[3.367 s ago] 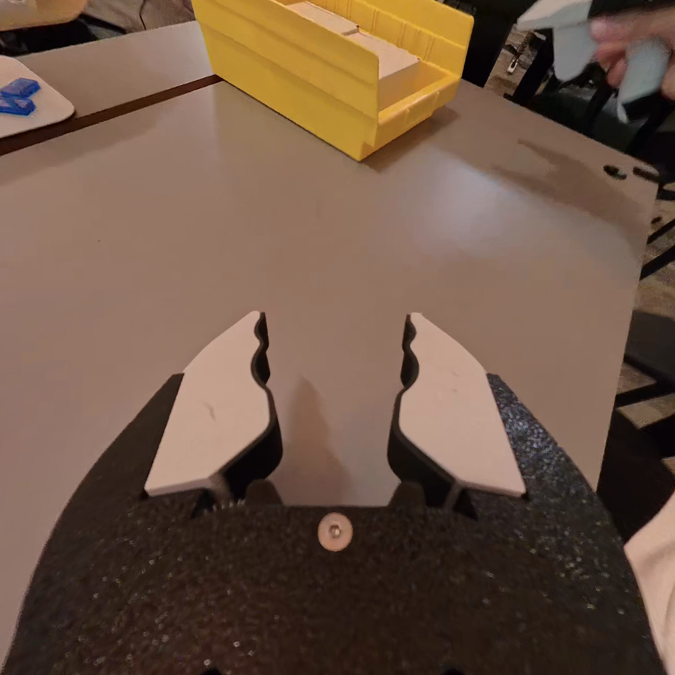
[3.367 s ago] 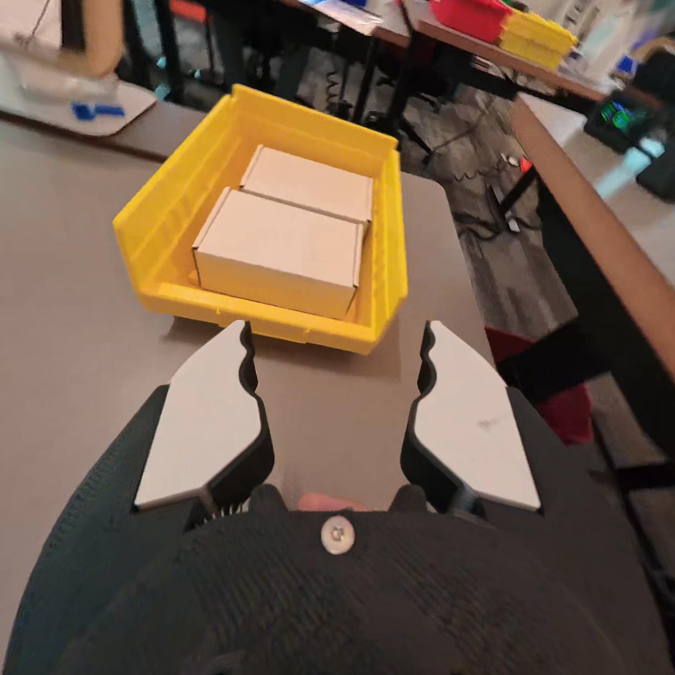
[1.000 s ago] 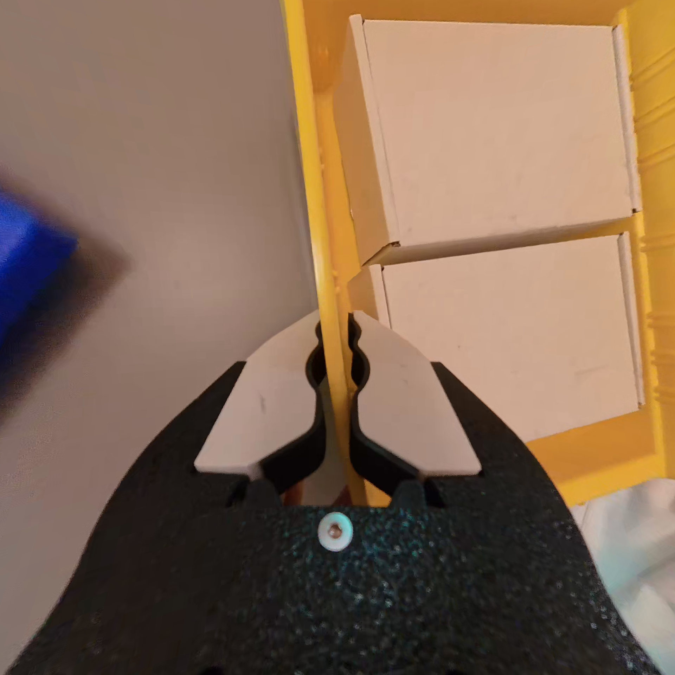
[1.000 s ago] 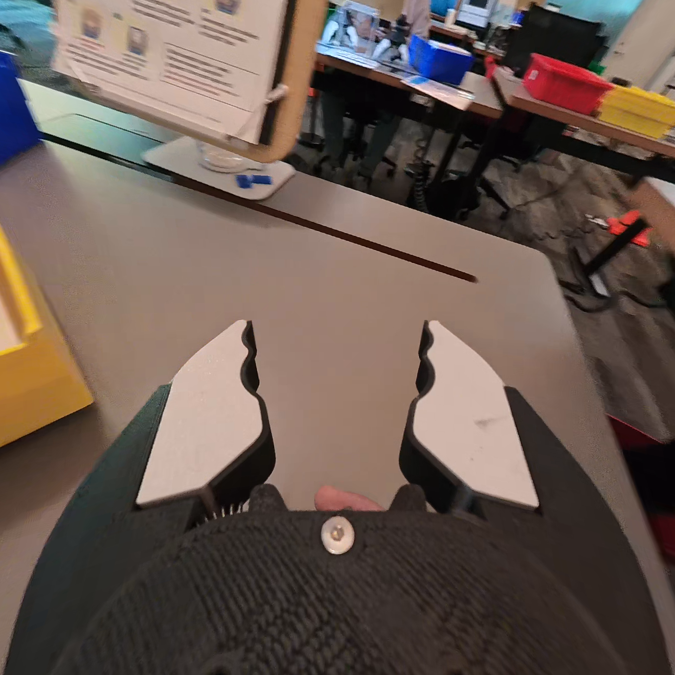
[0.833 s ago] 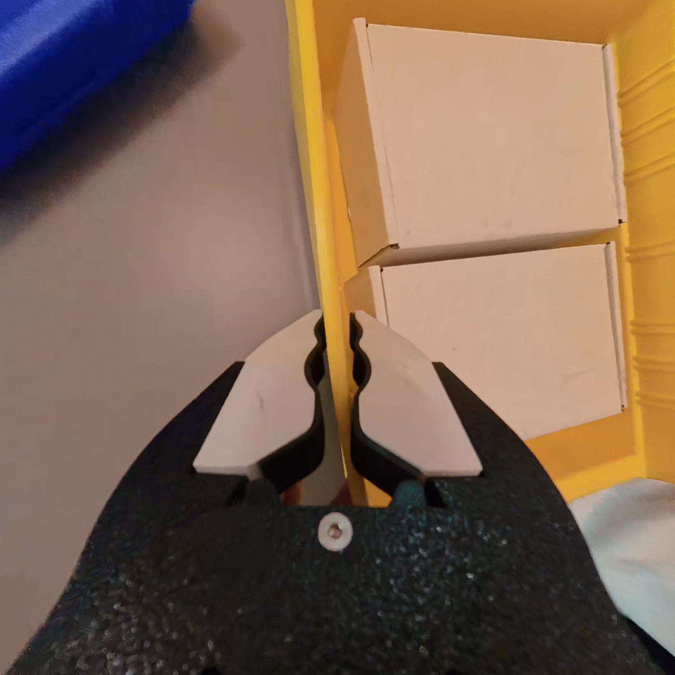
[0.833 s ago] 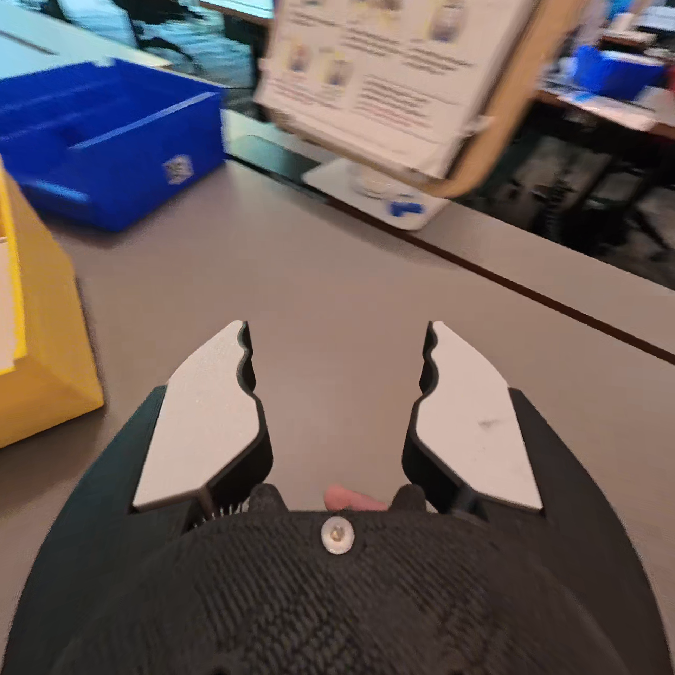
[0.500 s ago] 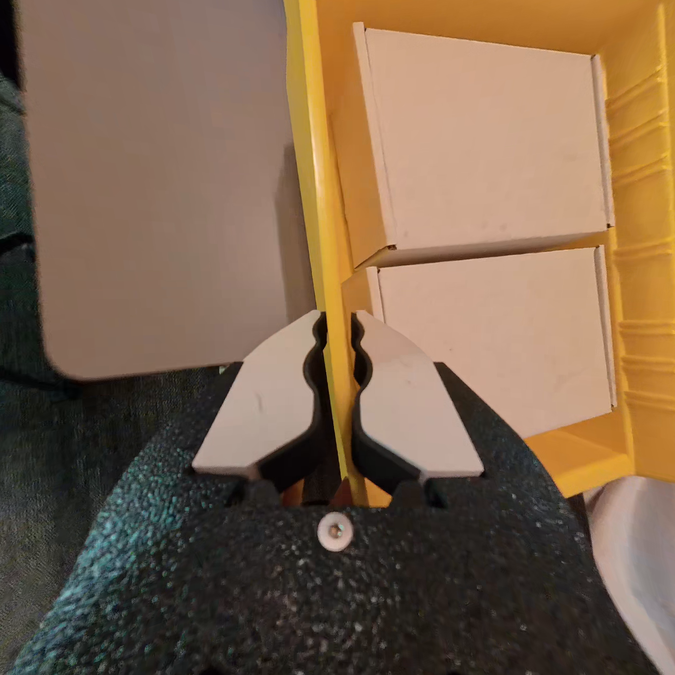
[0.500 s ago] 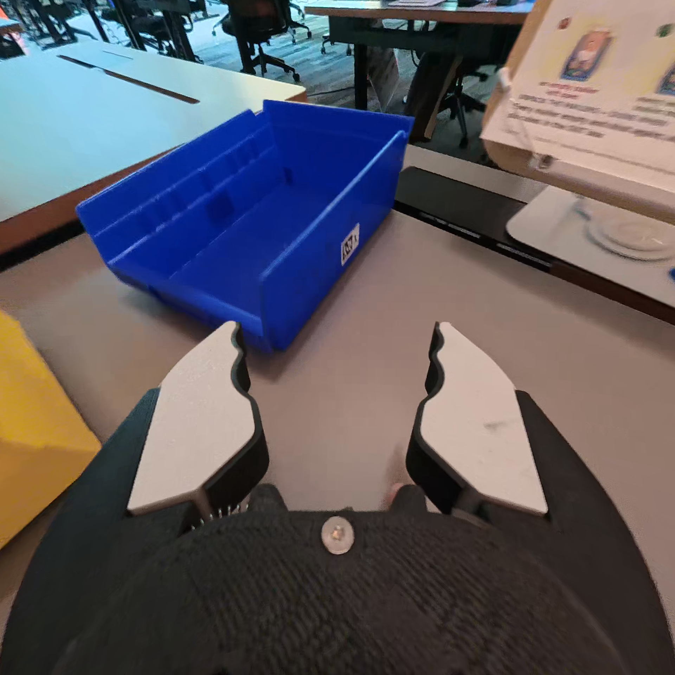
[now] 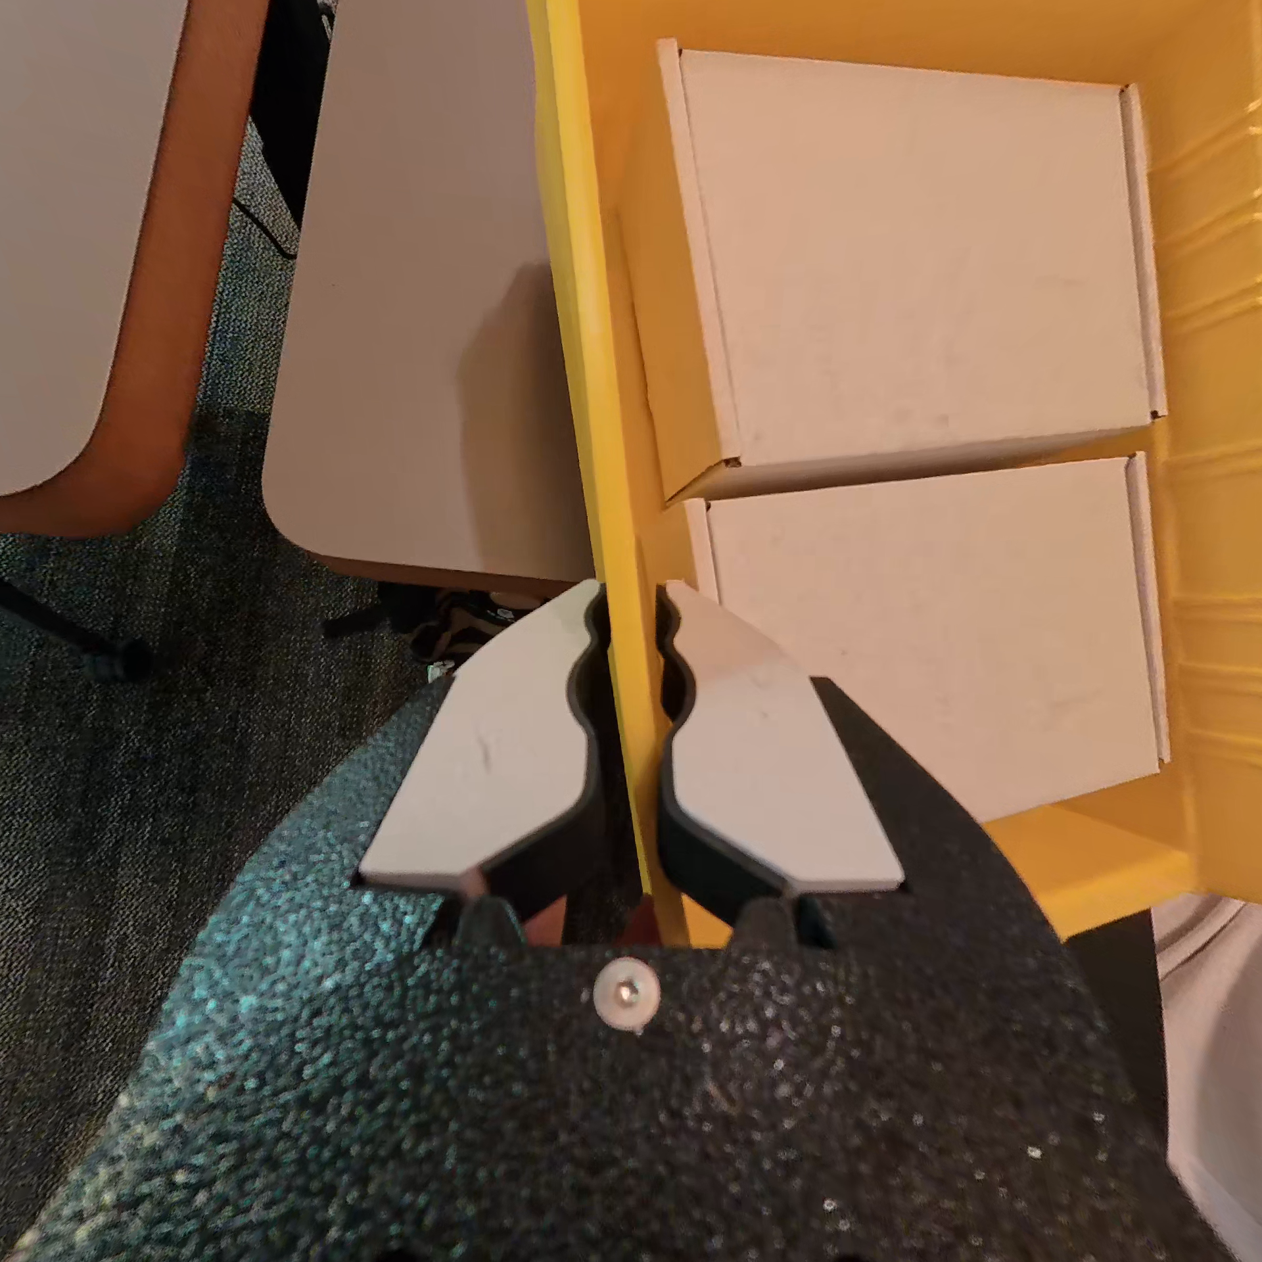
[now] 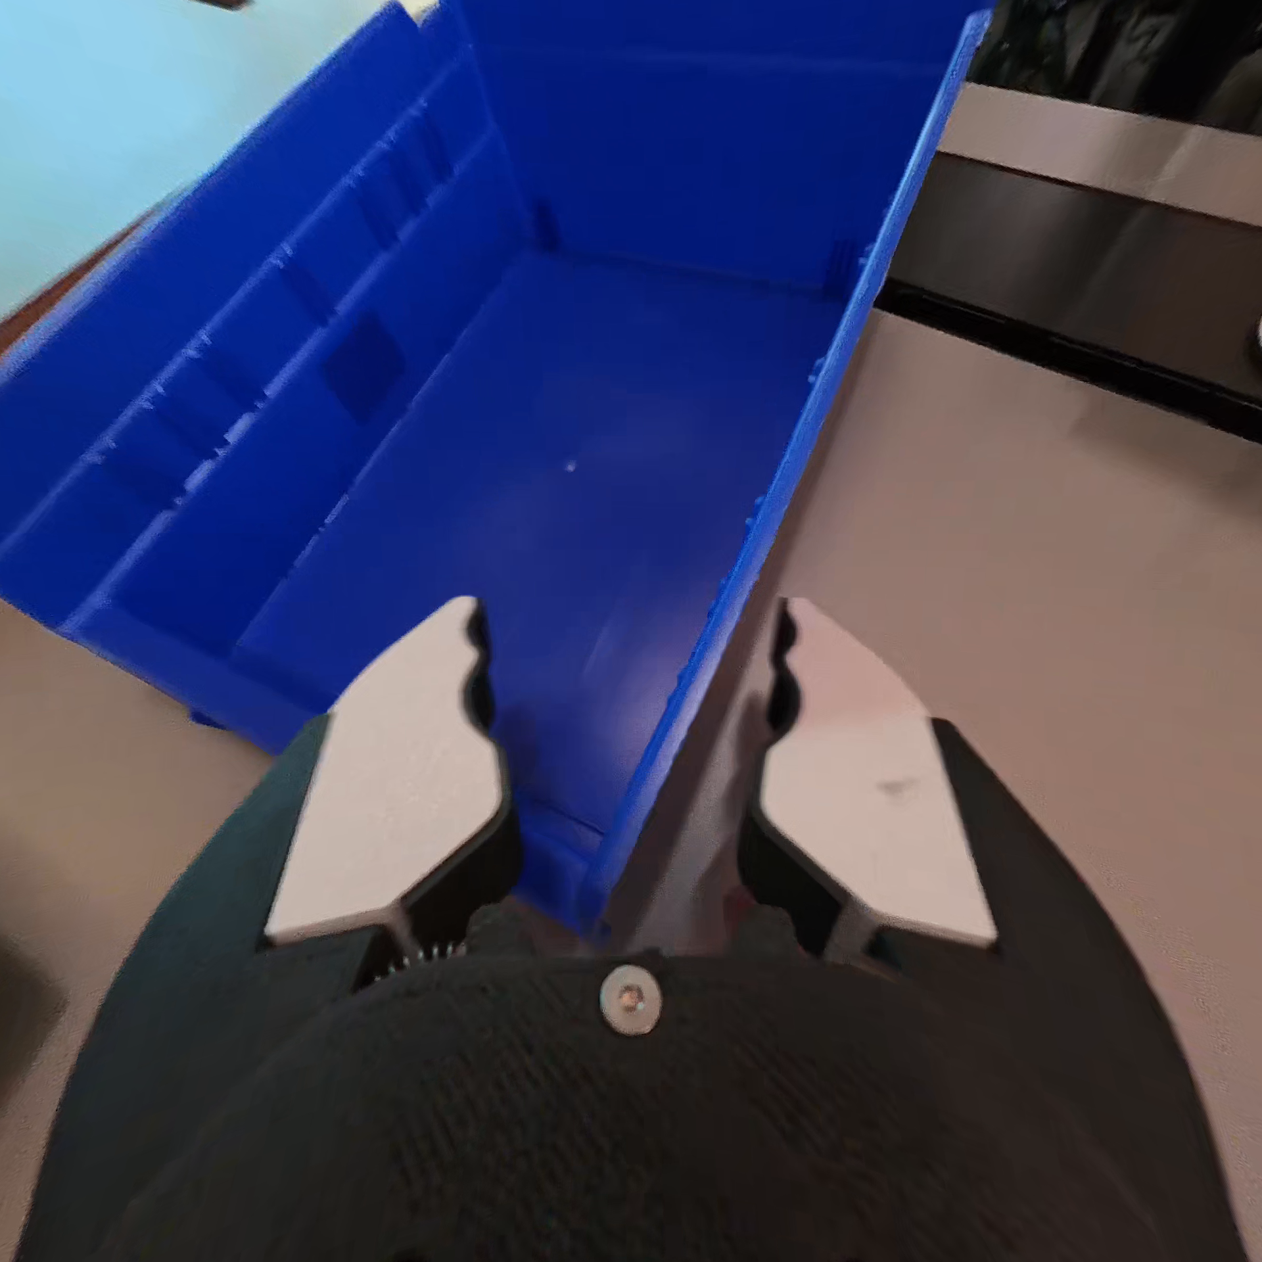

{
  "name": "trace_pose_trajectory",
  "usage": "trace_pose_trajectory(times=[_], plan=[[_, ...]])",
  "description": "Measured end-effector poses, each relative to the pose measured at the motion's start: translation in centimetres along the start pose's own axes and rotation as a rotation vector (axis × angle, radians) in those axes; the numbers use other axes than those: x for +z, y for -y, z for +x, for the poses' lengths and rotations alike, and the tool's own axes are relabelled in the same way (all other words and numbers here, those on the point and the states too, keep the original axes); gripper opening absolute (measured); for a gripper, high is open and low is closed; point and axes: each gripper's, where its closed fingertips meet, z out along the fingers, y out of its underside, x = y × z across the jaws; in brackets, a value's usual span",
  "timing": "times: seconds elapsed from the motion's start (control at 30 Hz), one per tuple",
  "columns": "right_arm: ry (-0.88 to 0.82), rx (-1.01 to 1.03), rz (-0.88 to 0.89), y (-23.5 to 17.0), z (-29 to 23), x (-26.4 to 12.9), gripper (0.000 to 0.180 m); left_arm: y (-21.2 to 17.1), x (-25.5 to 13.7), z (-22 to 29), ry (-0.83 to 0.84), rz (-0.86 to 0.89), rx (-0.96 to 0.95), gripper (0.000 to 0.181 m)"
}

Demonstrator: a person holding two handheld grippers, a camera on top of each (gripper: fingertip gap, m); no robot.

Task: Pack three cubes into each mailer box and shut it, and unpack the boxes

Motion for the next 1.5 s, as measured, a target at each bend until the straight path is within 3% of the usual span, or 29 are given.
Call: trace_pose_trajectory(times=[0.03, 0.2, 0.37, 0.5, 0.83, 1.0, 1.23, 1.37, 1.5], plan=[[-0.006, 0.006, 0.02, 0.5, 0.2, 0.0, 0.063, 0.0, 0.1, 0.0, -0.004, -0.001, -0.001, 0.012], [-0.049, -0.084, 0.029, 1.3, 1.6, 0.4, 0.04, 0.1, 0.8, 0.1, -0.016, -0.004, -0.011, 0.012], [-0.116, -0.256, -0.006, 1.4, 3.3, 0.2, 0.025, 0.3, 1.0, 0.1, -0.003, -0.009, 0.005, 0.011], [-0.049, -0.244, -0.002, 1.1, 4.0, -2.1, 0.021, 0.5, 1.0, -0.3, -0.004, 0.004, 0.004, 0.01], [0.025, -0.321, 0.063, -3.5, 11.5, -18.2, 0.021, 4.1, 2.7, 0.1, -0.006, -0.004, 0.005, 0.011], [-0.016, -0.185, 0.108, -7.6, 20.8, -28.0, 0.019, 7.8, 5.7, 3.0, -0.051, -0.031, 0.06, 0.012], [-0.295, 0.094, 0.174, -13.6, 36.9, -40.0, 0.019, 15.0, 12.6, 6.9, -0.093, -0.093, 0.134, 0.013], [-0.415, 0.178, 0.154, -16.2, 43.9, -44.3, 0.019, 18.8, 17.4, 7.9, -0.084, -0.155, 0.136, 0.012], [-0.456, 0.227, 0.096, -18.3, 48.1, -45.1, 0.02, 21.8, 21.5, 8.2, -0.054, -0.198, 0.149, 0.009]])
